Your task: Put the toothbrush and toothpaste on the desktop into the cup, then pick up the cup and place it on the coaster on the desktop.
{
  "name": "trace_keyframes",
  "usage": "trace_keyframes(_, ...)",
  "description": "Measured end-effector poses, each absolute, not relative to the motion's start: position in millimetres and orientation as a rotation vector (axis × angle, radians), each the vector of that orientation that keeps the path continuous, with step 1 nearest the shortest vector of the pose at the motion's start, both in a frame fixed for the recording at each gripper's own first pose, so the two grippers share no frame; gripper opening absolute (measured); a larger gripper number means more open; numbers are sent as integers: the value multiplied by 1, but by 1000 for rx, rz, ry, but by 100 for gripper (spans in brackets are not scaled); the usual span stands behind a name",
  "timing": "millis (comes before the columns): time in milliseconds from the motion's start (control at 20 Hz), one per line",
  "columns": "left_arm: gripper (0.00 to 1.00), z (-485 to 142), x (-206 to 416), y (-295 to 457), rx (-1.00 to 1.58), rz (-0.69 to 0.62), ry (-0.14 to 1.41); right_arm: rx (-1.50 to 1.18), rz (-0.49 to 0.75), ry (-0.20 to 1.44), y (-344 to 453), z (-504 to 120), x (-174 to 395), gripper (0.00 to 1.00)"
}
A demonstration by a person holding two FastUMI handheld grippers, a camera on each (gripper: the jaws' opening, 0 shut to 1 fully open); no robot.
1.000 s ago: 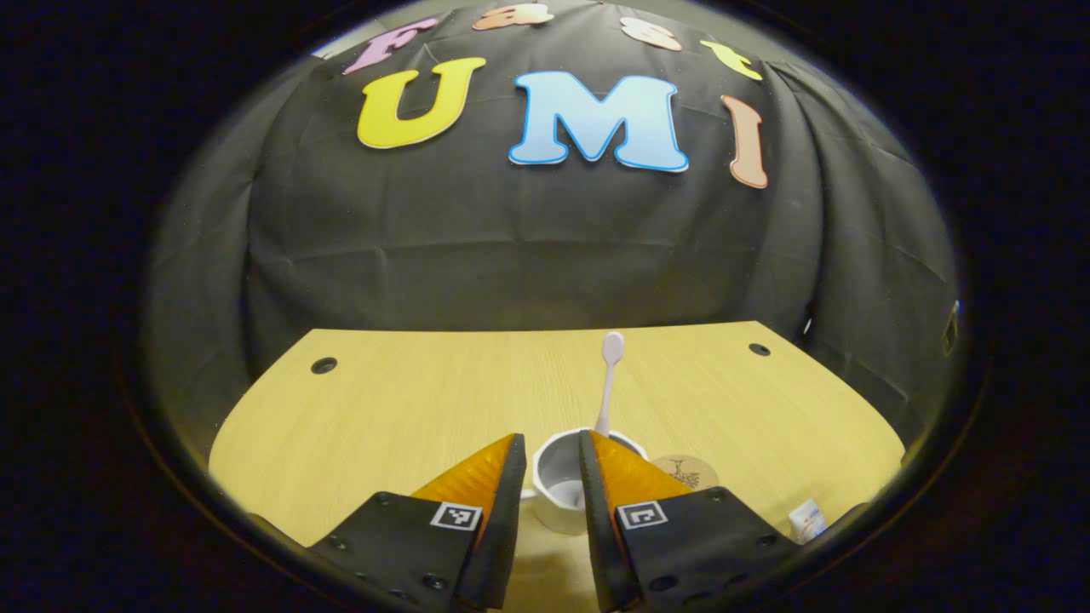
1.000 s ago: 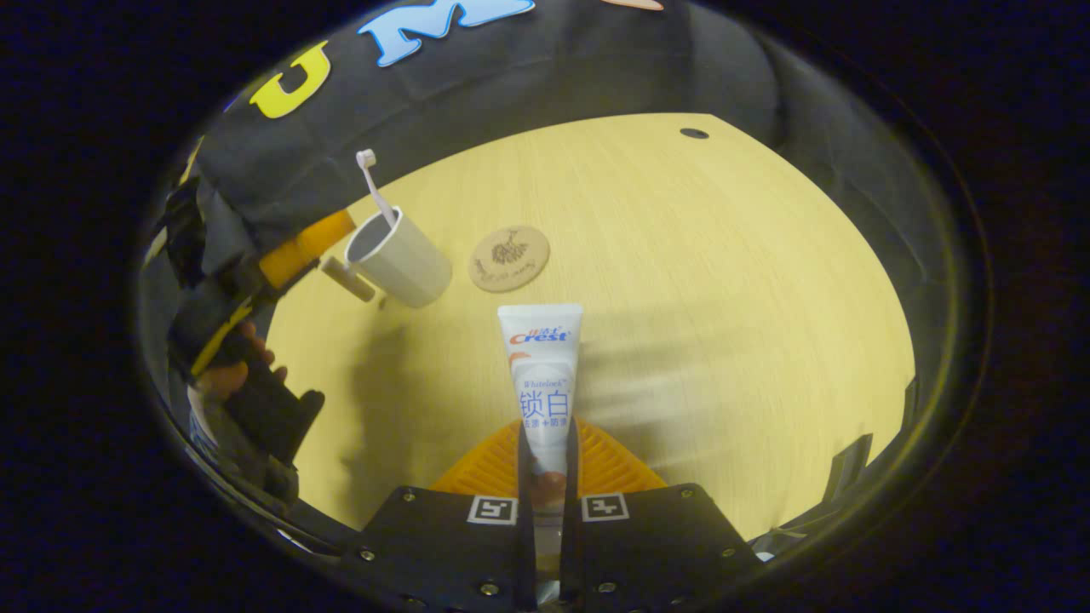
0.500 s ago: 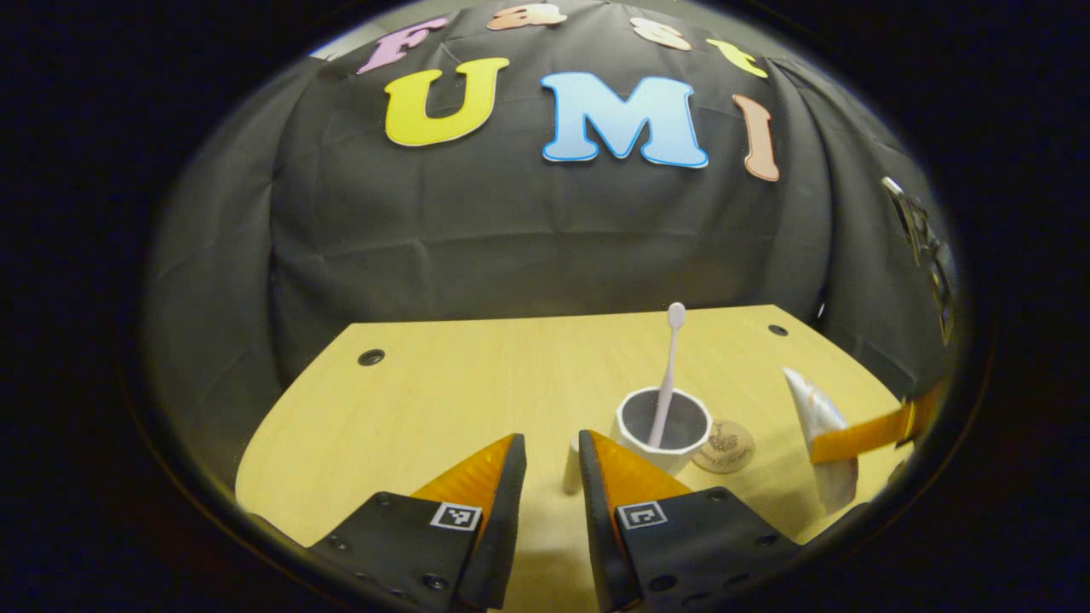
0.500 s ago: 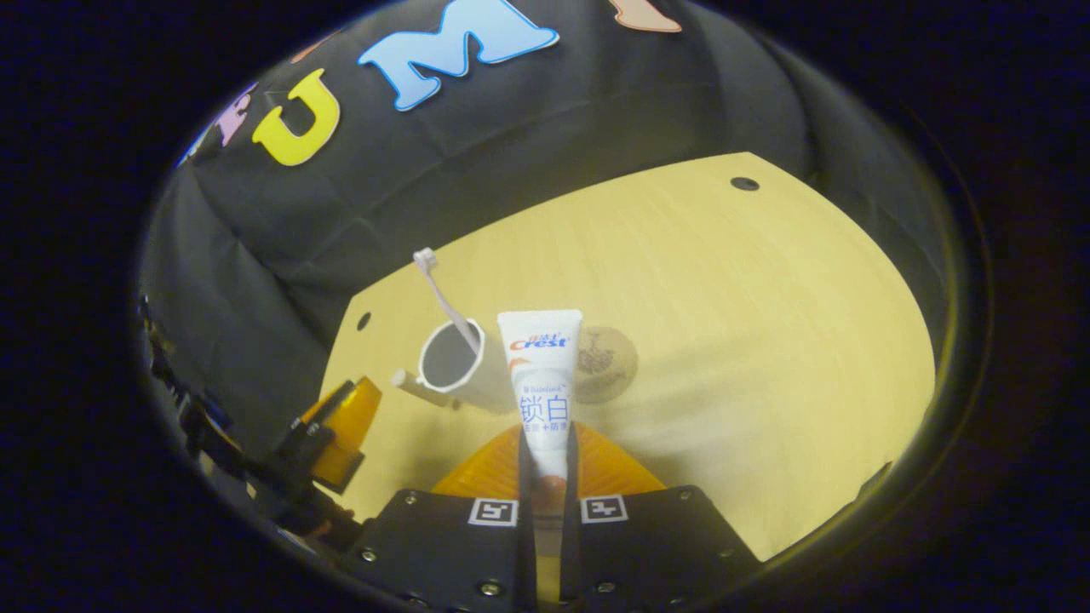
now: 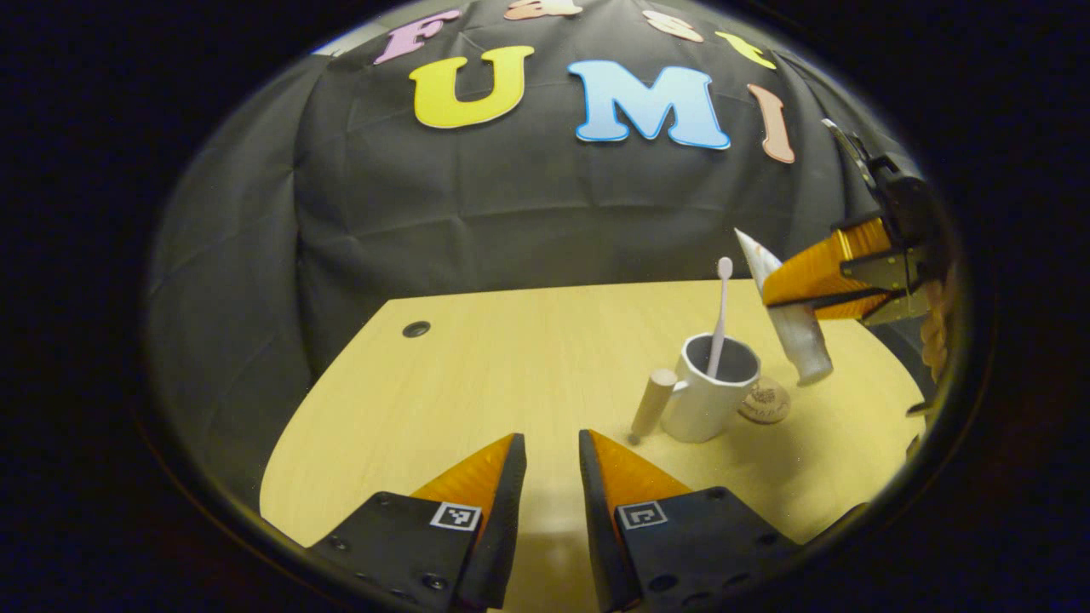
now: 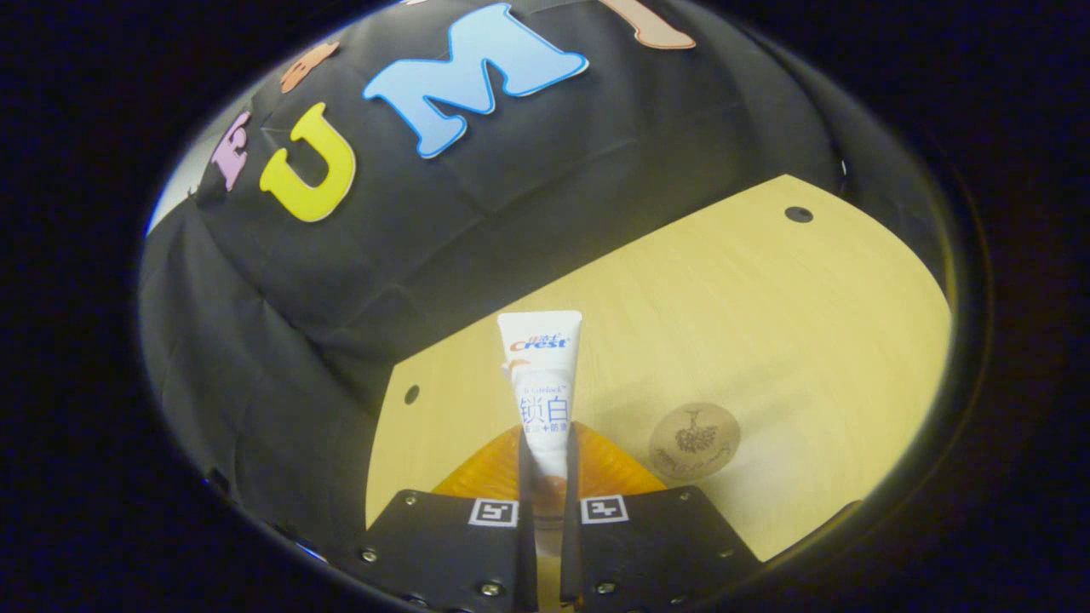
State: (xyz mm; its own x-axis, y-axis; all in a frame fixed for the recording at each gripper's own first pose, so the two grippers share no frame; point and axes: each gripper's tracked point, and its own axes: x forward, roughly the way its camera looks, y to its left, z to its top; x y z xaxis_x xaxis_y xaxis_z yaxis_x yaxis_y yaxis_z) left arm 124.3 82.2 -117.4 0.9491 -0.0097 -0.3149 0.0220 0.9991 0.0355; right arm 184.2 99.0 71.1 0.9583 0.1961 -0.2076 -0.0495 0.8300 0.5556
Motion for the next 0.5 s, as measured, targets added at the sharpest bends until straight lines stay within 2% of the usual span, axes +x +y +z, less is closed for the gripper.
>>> trace_keyframes(200,48,-124,108,97,31,10,345,616,65,188,91,79,209,12)
trace_keyframes(500,47,-147,86,101,21,36,399,532,39,119,103,67,239,12)
